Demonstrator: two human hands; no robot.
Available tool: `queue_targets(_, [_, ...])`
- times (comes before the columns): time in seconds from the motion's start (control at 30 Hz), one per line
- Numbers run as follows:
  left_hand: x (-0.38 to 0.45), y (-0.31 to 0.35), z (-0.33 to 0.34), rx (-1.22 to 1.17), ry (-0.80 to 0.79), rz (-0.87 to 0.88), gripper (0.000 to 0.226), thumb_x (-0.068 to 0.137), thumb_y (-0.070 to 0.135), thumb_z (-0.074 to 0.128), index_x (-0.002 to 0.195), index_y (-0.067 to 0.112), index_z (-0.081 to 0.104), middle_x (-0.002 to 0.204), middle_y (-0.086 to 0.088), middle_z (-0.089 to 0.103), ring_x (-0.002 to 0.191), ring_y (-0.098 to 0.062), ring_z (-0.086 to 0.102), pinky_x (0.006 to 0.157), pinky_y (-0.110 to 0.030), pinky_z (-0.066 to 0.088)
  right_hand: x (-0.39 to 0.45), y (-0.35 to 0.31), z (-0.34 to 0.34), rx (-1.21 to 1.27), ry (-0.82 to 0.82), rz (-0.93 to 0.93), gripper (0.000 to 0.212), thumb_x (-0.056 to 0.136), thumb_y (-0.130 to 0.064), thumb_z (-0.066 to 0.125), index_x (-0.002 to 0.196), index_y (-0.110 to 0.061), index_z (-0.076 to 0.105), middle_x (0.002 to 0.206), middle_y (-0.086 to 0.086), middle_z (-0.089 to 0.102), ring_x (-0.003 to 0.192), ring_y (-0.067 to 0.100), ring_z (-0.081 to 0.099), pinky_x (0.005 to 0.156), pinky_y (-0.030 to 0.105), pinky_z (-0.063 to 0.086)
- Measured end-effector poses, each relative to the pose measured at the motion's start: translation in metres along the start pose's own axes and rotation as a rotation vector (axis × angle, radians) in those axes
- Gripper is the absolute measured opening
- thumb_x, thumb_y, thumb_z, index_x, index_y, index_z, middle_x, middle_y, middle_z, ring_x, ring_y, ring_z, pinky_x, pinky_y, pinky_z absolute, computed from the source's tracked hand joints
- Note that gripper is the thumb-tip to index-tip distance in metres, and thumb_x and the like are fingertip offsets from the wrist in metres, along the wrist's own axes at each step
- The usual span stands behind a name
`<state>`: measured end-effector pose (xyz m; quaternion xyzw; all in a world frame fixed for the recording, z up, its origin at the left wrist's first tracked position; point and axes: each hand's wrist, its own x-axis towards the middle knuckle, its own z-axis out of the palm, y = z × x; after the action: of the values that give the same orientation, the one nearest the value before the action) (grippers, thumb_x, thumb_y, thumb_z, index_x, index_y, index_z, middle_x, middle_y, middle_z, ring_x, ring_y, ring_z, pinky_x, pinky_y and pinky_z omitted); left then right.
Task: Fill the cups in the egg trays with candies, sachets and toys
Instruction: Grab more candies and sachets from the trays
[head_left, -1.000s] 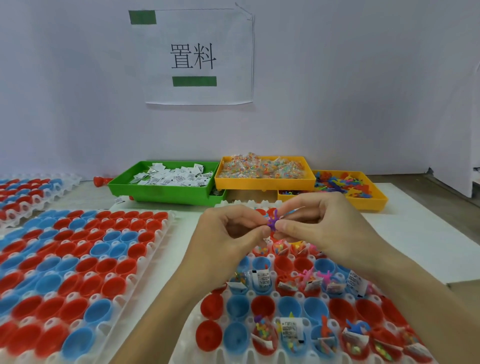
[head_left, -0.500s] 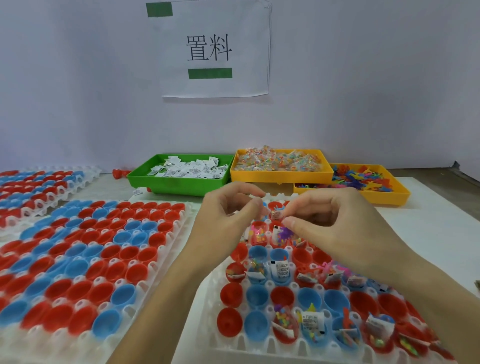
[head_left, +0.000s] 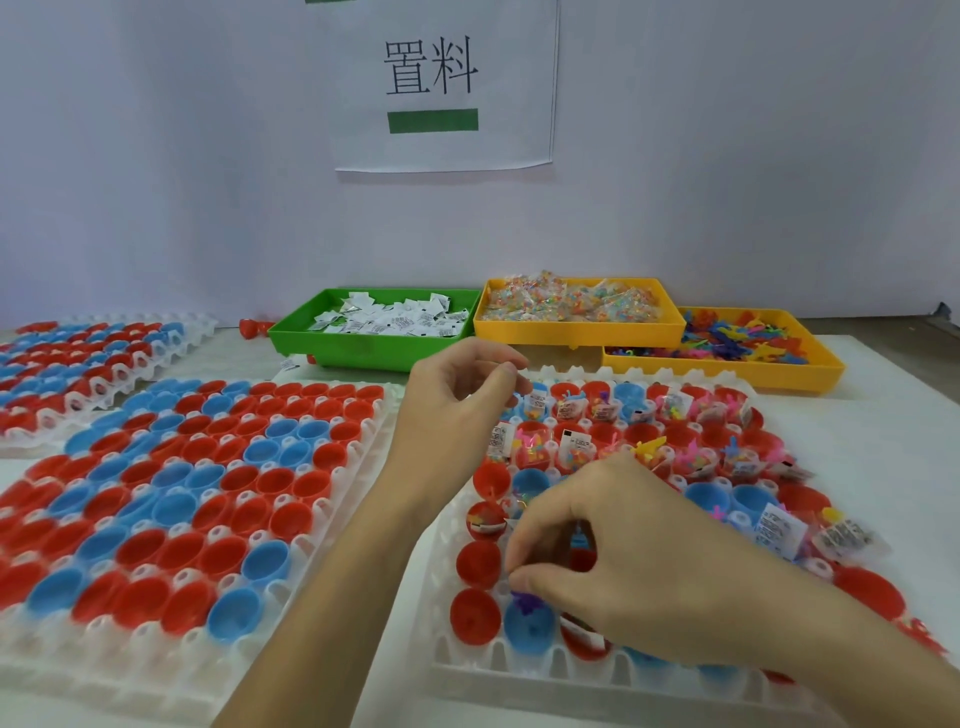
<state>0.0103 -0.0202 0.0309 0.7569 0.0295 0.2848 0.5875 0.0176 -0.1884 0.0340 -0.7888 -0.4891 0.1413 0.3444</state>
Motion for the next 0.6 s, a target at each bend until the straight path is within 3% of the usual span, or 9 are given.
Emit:
queue_targets(0.27, [0.0004, -0.0004, 0.0, 0.047, 0.009, -0.004, 0.02, 0.095, 0.006, 0.055, 0.091, 0.015, 0.072, 0.081, 0.001, 0.075, 0.081, -0.014, 0.068, 0.063, -0.015, 0.051, 0.0006, 0.0036, 0.0023, -0.082, 0.03, 0.007, 0.009, 0.088, -0.029, 0.071, 0.083, -0.03, 0.079, 0.083, -0.027, 0.071, 0.084, -0.007, 0.065, 0.075, 0.007, 0.049])
queue_targets(0.6, [0.0013, -0.0007, -0.0001, 0.059, 0.016, -0.007, 0.02, 0.096, 0.006, 0.055, 0.091, 0.016, 0.072, 0.081, 0.003, 0.074, 0.082, -0.014, 0.068, 0.065, -0.016, 0.052, 0.0015, 0.0075, 0.0025, -0.086, -0.014, 0.017, 0.011, 0.09, -0.034, 0.07, 0.082, -0.03, 0.077, 0.081, -0.028, 0.069, 0.083, -0.007, 0.063, 0.069, 0.01, 0.048])
